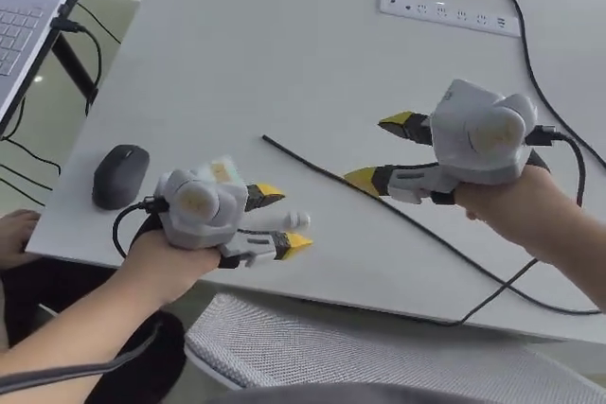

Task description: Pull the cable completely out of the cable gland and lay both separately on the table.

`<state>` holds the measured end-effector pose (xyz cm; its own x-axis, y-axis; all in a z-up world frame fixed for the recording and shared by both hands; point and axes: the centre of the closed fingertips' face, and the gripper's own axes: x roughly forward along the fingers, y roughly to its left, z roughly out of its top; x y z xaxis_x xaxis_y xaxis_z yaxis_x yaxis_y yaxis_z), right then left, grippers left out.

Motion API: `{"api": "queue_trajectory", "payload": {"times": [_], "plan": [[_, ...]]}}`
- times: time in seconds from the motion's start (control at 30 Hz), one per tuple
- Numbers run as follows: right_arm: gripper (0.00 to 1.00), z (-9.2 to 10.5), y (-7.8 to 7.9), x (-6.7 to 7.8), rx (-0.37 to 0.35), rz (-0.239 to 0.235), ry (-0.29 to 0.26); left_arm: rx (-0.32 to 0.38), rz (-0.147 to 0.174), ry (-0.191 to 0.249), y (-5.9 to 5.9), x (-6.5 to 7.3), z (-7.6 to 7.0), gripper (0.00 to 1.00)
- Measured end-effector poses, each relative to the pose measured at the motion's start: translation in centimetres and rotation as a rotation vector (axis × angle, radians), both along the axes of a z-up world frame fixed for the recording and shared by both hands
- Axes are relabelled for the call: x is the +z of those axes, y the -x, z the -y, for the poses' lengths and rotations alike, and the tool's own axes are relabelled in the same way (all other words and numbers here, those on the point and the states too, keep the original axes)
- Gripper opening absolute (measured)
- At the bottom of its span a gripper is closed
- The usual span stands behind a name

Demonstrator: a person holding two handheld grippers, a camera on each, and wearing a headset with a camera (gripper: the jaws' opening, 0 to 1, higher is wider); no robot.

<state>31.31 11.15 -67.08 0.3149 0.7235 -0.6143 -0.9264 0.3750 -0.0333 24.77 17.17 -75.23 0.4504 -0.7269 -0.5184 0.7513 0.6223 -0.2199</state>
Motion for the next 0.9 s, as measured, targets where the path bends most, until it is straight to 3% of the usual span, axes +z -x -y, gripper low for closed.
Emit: {"api": "queue_trajectory", "payload": {"times": [0.2,0.4,0.5,0.57,0.7,0.9], "plan": [[0.64,2.1,0.8,1.6,-0.069,-0.007,-0.085,0.038,0.010,0.039,-0.1,1.8,-0.2,0.58],[0.69,4.1,2.0,2.0,-0.140,-0.014,-0.132,0.056,0.023,0.068,0.4,3.9,-0.6,0.62],[0.72,4.9,2.3,2.5,-0.190,-0.031,-0.189,0.071,0.037,0.077,0.5,5.0,-1.0,0.67],[0.74,5.5,2.5,2.5,-0.205,-0.033,-0.194,0.077,0.035,0.094,0.6,5.6,-1.1,0.67],[0.77,6.8,3.1,2.7,-0.258,-0.039,-0.229,0.087,0.050,0.086,1.0,6.5,-1.5,0.68],[0.80,8.7,4.2,1.9,-0.295,-0.044,-0.227,0.101,0.060,0.086,1.4,7.2,-1.9,0.72]]}}
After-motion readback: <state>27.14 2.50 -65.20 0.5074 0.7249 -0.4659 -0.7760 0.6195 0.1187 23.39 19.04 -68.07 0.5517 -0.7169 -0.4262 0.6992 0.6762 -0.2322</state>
